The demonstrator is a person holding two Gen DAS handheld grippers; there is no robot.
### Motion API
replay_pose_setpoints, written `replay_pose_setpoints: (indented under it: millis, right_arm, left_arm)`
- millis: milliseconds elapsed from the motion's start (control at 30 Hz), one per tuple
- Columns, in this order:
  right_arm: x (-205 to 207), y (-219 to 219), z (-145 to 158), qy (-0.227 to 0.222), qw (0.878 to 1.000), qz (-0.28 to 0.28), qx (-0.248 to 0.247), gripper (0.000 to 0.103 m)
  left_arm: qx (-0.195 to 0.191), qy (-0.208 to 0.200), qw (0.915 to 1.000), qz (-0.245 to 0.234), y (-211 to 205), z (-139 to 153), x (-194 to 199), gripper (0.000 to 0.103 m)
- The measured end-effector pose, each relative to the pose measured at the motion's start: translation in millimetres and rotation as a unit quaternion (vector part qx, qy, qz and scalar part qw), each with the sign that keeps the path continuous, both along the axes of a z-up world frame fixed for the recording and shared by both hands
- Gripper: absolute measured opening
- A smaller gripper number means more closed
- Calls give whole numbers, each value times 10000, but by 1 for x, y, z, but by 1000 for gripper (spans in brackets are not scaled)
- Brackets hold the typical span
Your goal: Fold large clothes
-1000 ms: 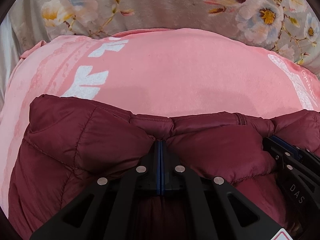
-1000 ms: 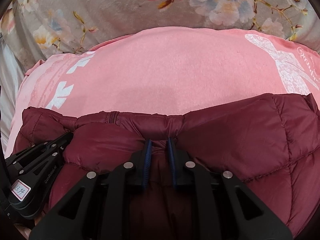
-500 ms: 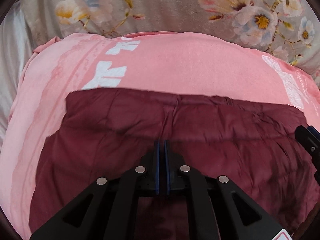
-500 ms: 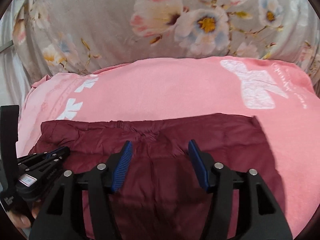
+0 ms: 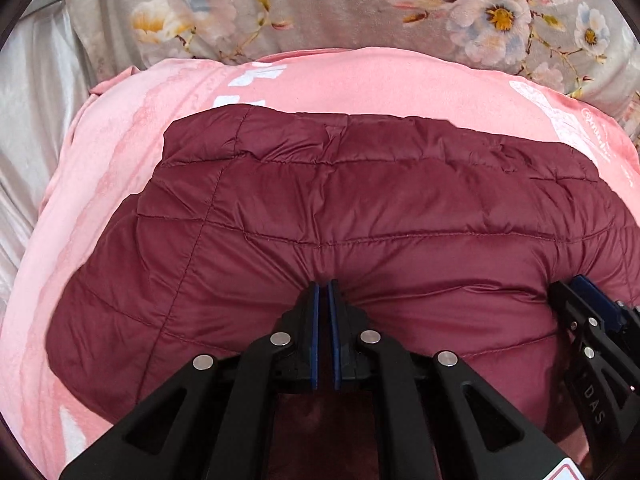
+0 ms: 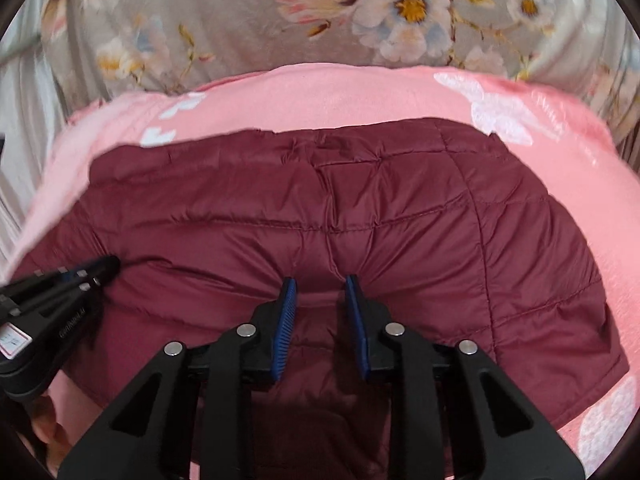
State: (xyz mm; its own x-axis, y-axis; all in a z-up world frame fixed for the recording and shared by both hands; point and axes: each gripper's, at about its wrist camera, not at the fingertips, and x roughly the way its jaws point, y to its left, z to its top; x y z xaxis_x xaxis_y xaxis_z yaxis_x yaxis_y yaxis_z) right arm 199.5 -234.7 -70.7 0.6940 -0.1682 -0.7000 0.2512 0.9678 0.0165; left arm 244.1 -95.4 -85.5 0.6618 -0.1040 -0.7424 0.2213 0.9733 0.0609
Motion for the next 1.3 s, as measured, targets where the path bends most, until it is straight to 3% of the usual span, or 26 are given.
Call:
replay_pose_setpoints:
  millis: [167,333,1300]
  right_arm:
    - [3,1,-4,68,10000,-5,-43,25]
    - [4,0,-4,109,9999,-5,-35,24]
    - [6,1,-4,116,9999,12,-24,25]
  left_arm:
    - [329,-362,9988,17,-10,-11,-7,4]
    - [193,-300,9994,3,-7,-12,-4,4]
    - [374,-344,9987,7,-14,-15,-4,3]
